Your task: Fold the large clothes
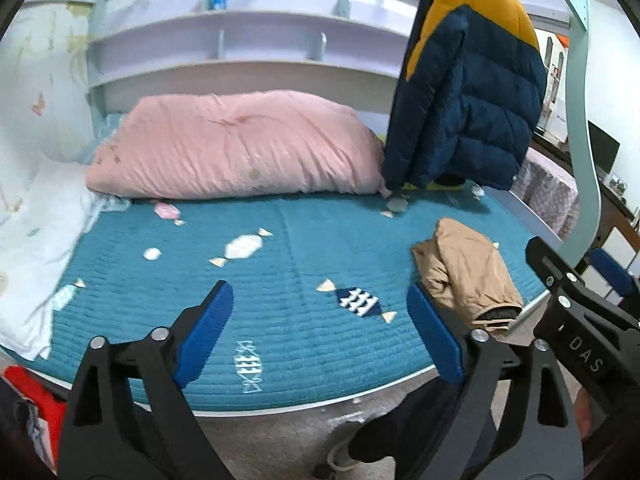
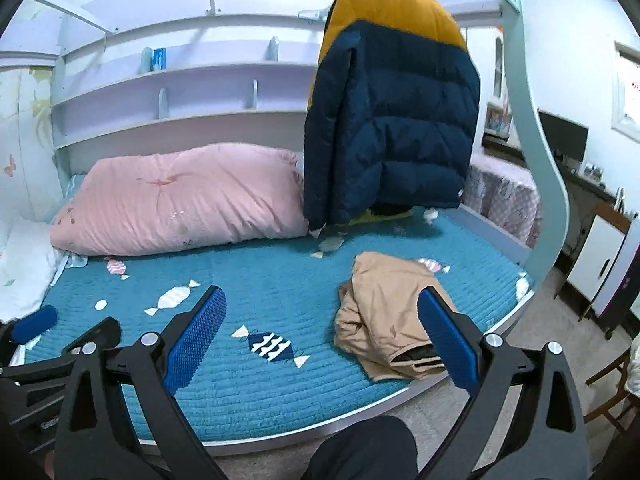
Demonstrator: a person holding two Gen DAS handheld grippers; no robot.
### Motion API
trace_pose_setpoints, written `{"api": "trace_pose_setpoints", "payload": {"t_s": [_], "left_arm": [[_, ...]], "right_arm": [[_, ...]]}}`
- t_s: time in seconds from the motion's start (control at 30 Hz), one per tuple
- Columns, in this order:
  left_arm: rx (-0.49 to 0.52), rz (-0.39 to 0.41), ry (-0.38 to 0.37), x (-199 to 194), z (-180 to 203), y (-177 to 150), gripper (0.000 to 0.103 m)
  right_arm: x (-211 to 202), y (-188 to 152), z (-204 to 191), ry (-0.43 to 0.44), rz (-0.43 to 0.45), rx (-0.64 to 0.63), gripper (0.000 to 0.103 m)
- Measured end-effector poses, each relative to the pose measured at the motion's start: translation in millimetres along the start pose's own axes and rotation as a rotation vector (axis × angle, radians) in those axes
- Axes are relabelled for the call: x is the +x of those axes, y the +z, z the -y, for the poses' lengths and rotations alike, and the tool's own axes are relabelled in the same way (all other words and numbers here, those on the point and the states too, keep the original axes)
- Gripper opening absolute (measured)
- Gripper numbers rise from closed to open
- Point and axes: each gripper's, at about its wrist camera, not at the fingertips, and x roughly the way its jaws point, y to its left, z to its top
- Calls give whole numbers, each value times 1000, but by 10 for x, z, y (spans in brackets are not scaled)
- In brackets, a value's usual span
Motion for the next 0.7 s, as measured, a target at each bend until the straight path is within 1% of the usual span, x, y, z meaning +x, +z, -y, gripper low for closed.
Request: {"api": "trace_pose_setpoints", "payload": {"t_s": [0.1,0.27,0.37,0.47,0.57,0.7], "left_arm": [[-6,27,2,-139,-48,-15,90],[33,94,38,-391,-61,-13,91],[23,118,40,-491,-80,0,91],[21,142,49,-593,-95,18,92],[41,168,53,-669,-89,31,92],[36,182,52,-750,-103,49,92]], "right_arm": [[-115,8,-64,-18,39,-14,93],[-329,27,-160,-54,107,-36,93],[-445,38,-201,-86,152,-50,94],[-531,42,-175,-73,160,-26,94],[-600,56,-155,-75,177,-17,94],[-687,73,-139,-72,205,-12,94]]}}
